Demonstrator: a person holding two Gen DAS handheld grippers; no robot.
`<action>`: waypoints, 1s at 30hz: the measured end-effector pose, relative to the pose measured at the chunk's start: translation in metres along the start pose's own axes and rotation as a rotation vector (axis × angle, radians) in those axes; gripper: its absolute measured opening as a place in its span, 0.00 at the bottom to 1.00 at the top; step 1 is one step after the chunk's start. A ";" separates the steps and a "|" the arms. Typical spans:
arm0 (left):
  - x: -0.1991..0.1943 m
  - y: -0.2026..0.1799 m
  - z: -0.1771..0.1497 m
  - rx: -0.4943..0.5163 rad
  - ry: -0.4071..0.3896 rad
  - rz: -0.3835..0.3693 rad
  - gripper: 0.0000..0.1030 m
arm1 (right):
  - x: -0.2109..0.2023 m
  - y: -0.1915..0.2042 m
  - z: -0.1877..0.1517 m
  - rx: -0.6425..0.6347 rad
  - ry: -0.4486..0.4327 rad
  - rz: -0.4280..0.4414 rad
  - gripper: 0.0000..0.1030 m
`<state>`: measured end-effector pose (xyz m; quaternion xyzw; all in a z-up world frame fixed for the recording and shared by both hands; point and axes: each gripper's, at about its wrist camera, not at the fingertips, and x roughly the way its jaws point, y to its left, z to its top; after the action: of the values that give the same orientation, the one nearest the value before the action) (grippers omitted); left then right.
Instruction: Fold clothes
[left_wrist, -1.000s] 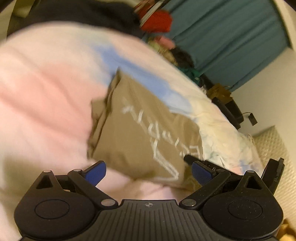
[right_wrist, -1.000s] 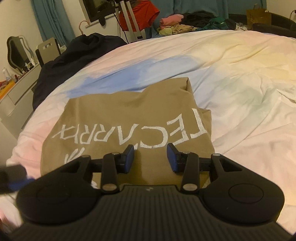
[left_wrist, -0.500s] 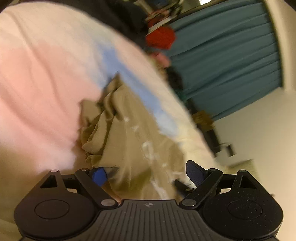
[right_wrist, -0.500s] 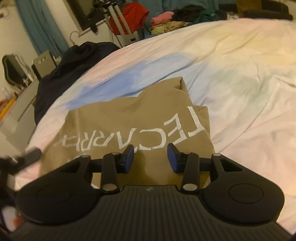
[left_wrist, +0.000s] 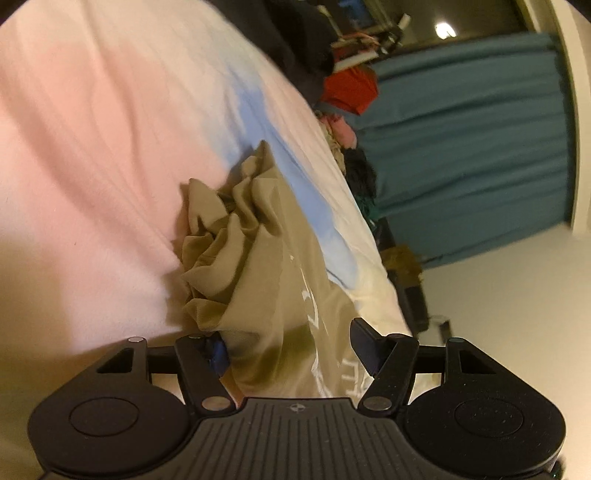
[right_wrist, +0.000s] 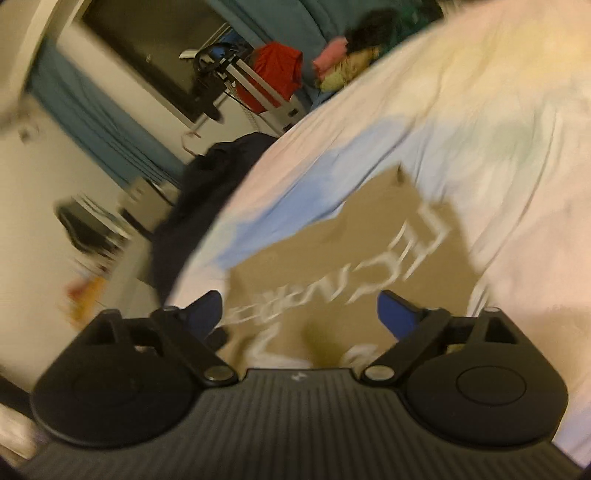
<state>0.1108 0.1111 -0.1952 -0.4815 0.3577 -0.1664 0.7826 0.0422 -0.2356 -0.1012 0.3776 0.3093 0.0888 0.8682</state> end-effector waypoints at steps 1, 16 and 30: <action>0.003 0.003 0.001 -0.020 0.002 0.006 0.64 | 0.001 -0.004 -0.003 0.051 0.021 0.029 0.90; -0.018 -0.046 -0.014 0.264 -0.021 0.022 0.67 | 0.025 -0.035 -0.009 0.307 0.081 0.058 0.89; 0.014 -0.032 -0.005 0.214 0.058 0.148 0.49 | 0.019 -0.054 -0.011 0.384 0.101 0.059 0.89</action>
<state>0.1196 0.0843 -0.1736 -0.3627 0.3950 -0.1589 0.8290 0.0462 -0.2592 -0.1541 0.5403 0.3523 0.0725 0.7607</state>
